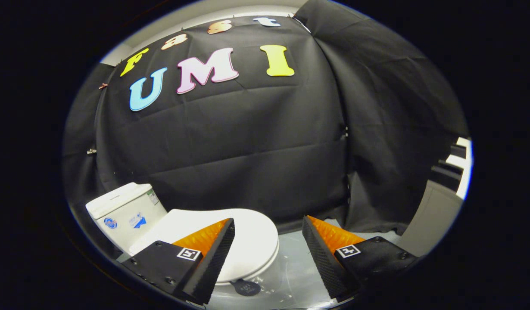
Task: Open the toilet lid.
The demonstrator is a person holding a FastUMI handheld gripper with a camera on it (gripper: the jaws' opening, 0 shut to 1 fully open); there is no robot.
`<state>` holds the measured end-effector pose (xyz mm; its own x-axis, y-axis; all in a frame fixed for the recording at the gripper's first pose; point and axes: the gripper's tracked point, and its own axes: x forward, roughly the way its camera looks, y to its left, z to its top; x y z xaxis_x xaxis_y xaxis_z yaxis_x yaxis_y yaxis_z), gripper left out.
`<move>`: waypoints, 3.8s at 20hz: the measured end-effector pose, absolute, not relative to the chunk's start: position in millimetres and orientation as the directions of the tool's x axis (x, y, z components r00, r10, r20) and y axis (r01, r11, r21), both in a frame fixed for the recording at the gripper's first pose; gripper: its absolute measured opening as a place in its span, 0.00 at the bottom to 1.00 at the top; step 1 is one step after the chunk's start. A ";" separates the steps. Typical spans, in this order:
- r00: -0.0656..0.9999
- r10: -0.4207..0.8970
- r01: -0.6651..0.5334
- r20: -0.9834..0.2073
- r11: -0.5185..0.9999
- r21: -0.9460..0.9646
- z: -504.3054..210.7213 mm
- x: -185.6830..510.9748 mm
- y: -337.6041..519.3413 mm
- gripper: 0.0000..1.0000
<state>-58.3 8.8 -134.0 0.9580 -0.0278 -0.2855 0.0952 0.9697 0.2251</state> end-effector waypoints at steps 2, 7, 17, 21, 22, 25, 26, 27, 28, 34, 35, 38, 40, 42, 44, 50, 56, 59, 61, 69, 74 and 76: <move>0.940 0.004 0.096 -0.341 0.956 0.277 -161.6 -67.5 14.4 0.98; 0.897 0.044 0.149 -0.439 0.907 0.395 -213.7 -75.4 22.0 0.98; 0.833 0.147 0.244 -0.534 0.768 0.592 -265.8 -90.4 40.4 0.98; 0.818 0.221 0.288 -0.530 0.642 0.711 -278.2 -98.0 51.2 0.98; 0.817 0.235 0.304 -0.527 0.602 0.739 -279.4 -100.5 52.1 0.98; 0.809 0.284 0.341 -0.514 0.486 0.805 -284.5 -103.5 55.9 0.90; 0.806 0.308 0.345 -0.506 0.450 0.824 -282.9 -105.8 60.2 0.85; 0.805 0.328 0.344 -0.494 0.420 0.840 -282.4 -105.9 66.0 0.80; 0.803 0.347 0.342 -0.485 0.399 0.851 -280.7 -107.4 72.2 0.80; 0.800 0.398 0.337 -0.448 0.320 0.886 -278.3 -103.6 86.4 0.45; 0.797 0.418 0.331 -0.437 0.302 0.894 -278.0 -102.6 90.4 0.39; 0.780 0.444 0.369 -0.441 0.243 0.897 -279.2 -107.1 94.5 0.30; 0.788 0.448 0.339 -0.421 0.254 0.906 -275.6 -106.4 96.5 0.20; 0.776 0.469 0.354 -0.422 0.231 0.906 -273.6 -109.6 97.1 0.21; 0.773 0.474 0.347 -0.421 0.240 0.907 -274.2 -108.5 99.6 0.21; 0.794 0.456 0.354 -0.403 0.192 0.915 -279.6 -107.8 97.6 0.05; 0.796 0.453 0.341 -0.402 0.213 0.916 -272.6 -107.1 100.7 0.05; 0.797 0.442 0.323 -0.412 0.265 0.908 -270.9 -107.3 101.5 0.05; 0.812 0.425 0.315 -0.401 0.260 0.913 -262.1 -106.9 98.3 0.05; 0.826 0.384 0.266 -0.413 0.381 0.886 -221.9 -100.7 101.8 0.05; 0.835 0.347 0.248 -0.428 0.457 0.854 -186.0 -96.0 110.5 0.05; 0.847 0.327 0.221 -0.419 0.501 0.837 -161.5 -90.0 120.7 0.05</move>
<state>-90.0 120.7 -161.5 0.8470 0.3271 -0.4190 0.2206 0.5007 0.8370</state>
